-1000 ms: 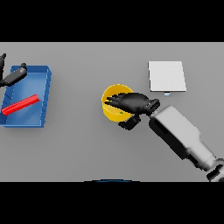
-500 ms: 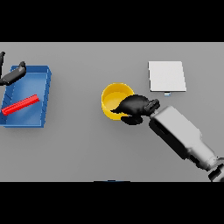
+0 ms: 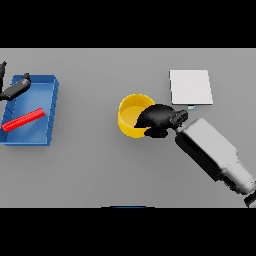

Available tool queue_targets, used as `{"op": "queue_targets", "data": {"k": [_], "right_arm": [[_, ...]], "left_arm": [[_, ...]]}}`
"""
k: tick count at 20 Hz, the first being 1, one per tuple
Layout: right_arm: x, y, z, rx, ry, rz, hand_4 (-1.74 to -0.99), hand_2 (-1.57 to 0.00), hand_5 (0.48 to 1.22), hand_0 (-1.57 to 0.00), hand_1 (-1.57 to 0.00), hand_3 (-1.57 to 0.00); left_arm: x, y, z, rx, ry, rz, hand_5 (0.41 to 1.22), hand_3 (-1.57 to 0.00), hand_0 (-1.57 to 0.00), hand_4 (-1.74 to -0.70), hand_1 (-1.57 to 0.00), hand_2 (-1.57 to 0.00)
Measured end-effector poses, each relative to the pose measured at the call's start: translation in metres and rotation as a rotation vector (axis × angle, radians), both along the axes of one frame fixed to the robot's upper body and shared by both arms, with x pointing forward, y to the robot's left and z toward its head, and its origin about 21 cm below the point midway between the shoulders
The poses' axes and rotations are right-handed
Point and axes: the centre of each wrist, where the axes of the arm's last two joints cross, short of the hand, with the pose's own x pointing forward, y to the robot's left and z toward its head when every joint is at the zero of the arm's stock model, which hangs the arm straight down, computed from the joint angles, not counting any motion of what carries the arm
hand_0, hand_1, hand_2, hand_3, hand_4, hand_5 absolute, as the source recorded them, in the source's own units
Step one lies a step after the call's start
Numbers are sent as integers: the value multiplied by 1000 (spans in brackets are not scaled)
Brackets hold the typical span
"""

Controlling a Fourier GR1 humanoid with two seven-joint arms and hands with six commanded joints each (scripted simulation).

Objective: Pick up the red beaker and tilt it to pour out 1 green nut into yellow bowl. Pick up the yellow bowl and place it on the metallic measuring scale.

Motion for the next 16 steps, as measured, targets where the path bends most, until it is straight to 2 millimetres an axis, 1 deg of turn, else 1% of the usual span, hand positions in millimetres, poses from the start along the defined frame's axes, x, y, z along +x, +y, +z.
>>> {"op": "queue_targets", "data": {"k": [1, 3, 4, 7, 8, 9, 11, 12, 13, 15, 16], "right_arm": [[1, -1, 6, 18, 1, 9, -1731, -1470, 1214, -1541, -1539, -1268], [2, 0, 20, 14, -22, 5, -1731, -1506, 1216, -1552, -1551, -1377], [3, -4, 29, 5, -44, 1, -1730, -1519, 1217, -1556, -1555, -1357], [1, -10, 55, -1, -80, -31, -1724, -1544, 1219, -1563, -1563, -1308], [2, -10, 62, -6, -99, -40, -1723, -1550, 1219, -1565, -1564, -1286], [3, -11, 66, -4, -103, -52, -1721, -1554, 1219, -1566, -1566, -1262], [4, -19, 71, -6, -103, -63, -1720, -1560, 1219, -1568, -1568, -1248], [3, -25, 74, -4, -101, -62, -1719, -1562, 1220, -1568, -1568, -1243], [4, -26, 80, -8, -124, -61, -1719, -1564, 1220, -1569, -1569, -1238], [13, -37, 89, -10, -167, -67, -1720, -1567, 1220, -1570, -1570, -1318], [17, -45, 94, -13, -182, -79, -1720, -1567, 1221, -1570, -1570, -1325]], "left_arm": [[1, -2, 0, 5, 0, -3, 723, 1, 1, -801, 1, 1], [0, -5, 3, 9, -11, -13, 721, 1, 1, -798, 1, 1], [0, -1, 4, 14, -8, 0, 719, 1, 1, -797, 1, 1], [-1, 0, 0, 5, 2, 1, 722, 1, 1, -800, 1, 1], [0, 0, 1, 5, 2, 3, 723, 1, 1, -803, 1, 1], [2, -2, 6, 1, -5, -1, 723, 1, 1, -806, 1, 1], [3, -1, 3, -1, -5, 6, 723, 1, 1, -805, 1, 1], [1, 2, 3, 0, -9, 1, 723, 1, 1, -799, 1, 1], [3, 2, 7, 8, -17, -4, 723, 1, 1, -800, 1, 1], [2, 3, 9, 15, -19, -12, 735, 1, 1, -809, 1, 1], [1, 0, 4, 1, -17, -10, 741, 1, 1, -811, 1, 1]]}}
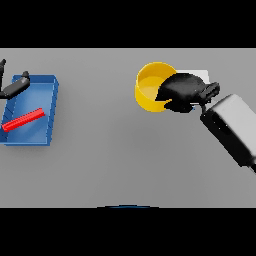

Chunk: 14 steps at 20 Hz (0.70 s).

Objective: Pick up the red beaker and tilt it to pour out 1 green nut into yellow bowl. Pick up the yellow bowl and place it on the metallic measuring scale.

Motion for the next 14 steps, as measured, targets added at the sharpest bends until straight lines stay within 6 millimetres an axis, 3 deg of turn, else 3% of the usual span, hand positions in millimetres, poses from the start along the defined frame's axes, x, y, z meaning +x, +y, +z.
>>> {"op": "queue_targets", "data": {"k": [4, 12, 14], "right_arm": [[17, -22, 5, 2, -50, -99, -1720, -1570, 1221, -1571, -1571, -1239], [49, -72, -8, 23, -45, -262, -1720, -1571, 1221, -1571, -1571, -1168], [55, -81, -19, 25, -48, -315, -1722, -1571, 1221, -1571, -1571, -1211]], "left_arm": [[-3, -2, 8, 18, -4, 4, 735, 1, 1, -804, 1, 1], [-10, -3, 10, 16, 28, 41, 774, 1, 1, -829, 1, 1], [-5, -4, 8, 16, 35, 51, 765, 1, 1, -823, 1, 1]]}}
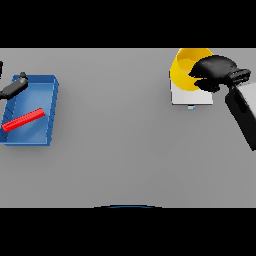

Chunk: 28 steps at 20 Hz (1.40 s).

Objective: Pick up the red beaker and tilt it to pour out 1 green nut into yellow bowl. Pick up the yellow bowl and place it on the metallic measuring scale.

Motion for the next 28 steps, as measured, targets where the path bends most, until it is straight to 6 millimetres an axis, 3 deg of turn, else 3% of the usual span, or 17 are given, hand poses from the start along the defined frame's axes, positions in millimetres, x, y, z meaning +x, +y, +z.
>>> {"op": "queue_targets", "data": {"k": [6, 10, 14, 16, 17, 18, 20, 22, 25, 28], "right_arm": [[11, -13, -32, -1, 17, -54, -1724, -1571, 1221, -1571, -1568, -1410], [18, -9, -50, -5, 38, -88, -1727, -1565, 1221, -1571, -1499, -1500], [21, -13, -52, 0, 35, -95, -1721, -1568, 1221, -1548, -1420, -1481], [22, -16, -56, 6, 55, -91, -1728, -1569, 1221, -1536, -1411, -1165], [23, -14, -55, 4, 67, -104, -1659, -1496, 1221, -1543, -1443, -1022], [24, -15, -55, 12, 78, -109, -1596, -1348, 1134, -1525, -1350, -907], [24, -17, -58, 17, 98, -133, -1504, -954, 983, -975, -866, -762], [26, -18, -55, 26, 103, -123, -1444, -694, 887, -624, -554, -670], [28, -16, -57, 22, 122, -123, -1397, -449, 799, -319, -283, -572], [27, -13, -63, 12, 130, -105, -1356, -288, 755, -163, -144, -475]], "left_arm": [[-3, 2, -1, 4, 11, -2, 749, 1, 1, -807, 1, 1], [-4, 3, -2, 5, 10, -1, 729, 1, 1, -796, 1, 1], [0, 1, 6, 10, -2, -9, 734, 1, 1, -806, 1, 1], [2, 0, 5, 8, -1, -6, 740, 1, 1, -811, 1, 1], [3, -4, 4, 3, -2, -11, 745, 1, 1, -813, 1, 1], [2, -3, -1, 3, 9, -11, 745, 1, 1, -812, 1, 1], [1, -3, -2, 3, 9, -8, 744, 1, 1, -815, 1, 1], [3, -5, -1, 2, 12, -1, 742, 1, 1, -809, 1, 1], [7, -3, -1, 13, 14, -6, 739, 1, 1, -809, 1, 1], [7, -2, -6, -9, 17, -4, 736, 1, 1, -812, 1, 1]]}}
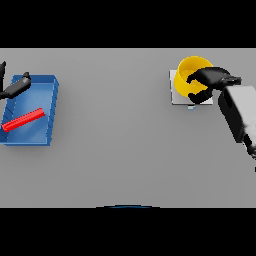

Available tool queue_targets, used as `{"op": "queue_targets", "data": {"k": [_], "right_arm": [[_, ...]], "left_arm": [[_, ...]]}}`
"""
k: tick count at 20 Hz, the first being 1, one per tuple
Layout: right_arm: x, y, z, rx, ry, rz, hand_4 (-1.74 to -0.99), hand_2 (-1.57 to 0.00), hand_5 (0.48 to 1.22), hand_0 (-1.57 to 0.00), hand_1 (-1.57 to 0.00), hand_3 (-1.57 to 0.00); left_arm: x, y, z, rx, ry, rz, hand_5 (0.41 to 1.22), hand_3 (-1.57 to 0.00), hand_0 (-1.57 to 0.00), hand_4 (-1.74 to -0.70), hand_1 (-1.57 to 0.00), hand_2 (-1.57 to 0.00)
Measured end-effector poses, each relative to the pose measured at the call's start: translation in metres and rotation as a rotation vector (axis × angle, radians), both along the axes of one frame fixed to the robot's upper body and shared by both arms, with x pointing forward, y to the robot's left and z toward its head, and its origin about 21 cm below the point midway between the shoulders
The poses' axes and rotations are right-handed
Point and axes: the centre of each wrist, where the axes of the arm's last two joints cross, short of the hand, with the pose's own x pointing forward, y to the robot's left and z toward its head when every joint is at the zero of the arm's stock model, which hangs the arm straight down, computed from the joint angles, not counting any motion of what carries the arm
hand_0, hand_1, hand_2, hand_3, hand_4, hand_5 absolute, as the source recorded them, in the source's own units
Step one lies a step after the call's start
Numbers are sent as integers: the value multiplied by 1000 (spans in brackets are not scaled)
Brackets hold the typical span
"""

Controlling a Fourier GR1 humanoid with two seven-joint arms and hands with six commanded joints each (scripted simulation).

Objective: Pick up the red beaker and tilt it to pour out 1 green nut into yellow bowl. Pick up the yellow bowl and place it on the metallic measuring scale.

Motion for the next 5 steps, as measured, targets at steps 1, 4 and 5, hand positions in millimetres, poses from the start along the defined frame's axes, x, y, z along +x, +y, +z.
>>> {"op": "queue_targets", "data": {"k": [1, 4, 5], "right_arm": [[3, 4, 4, -5, 1, 9, -1346, -244, 746, -130, -115, -442], [3, -5, 8, -21, 7, 19, -1316, -142, 735, -66, -59, -365], [2, -2, 2, -34, 18, 18, -1308, -115, 733, -53, -47, -348]], "left_arm": [[0, 0, -1, 0, -1, -5, 736, 1, 1, -809, 1, 1], [2, -1, 3, 4, -16, 5, 734, 1, 1, -820, 1, 1], [2, -1, 3, 2, -11, 7, 734, 1, 1, -821, 1, 1]]}}
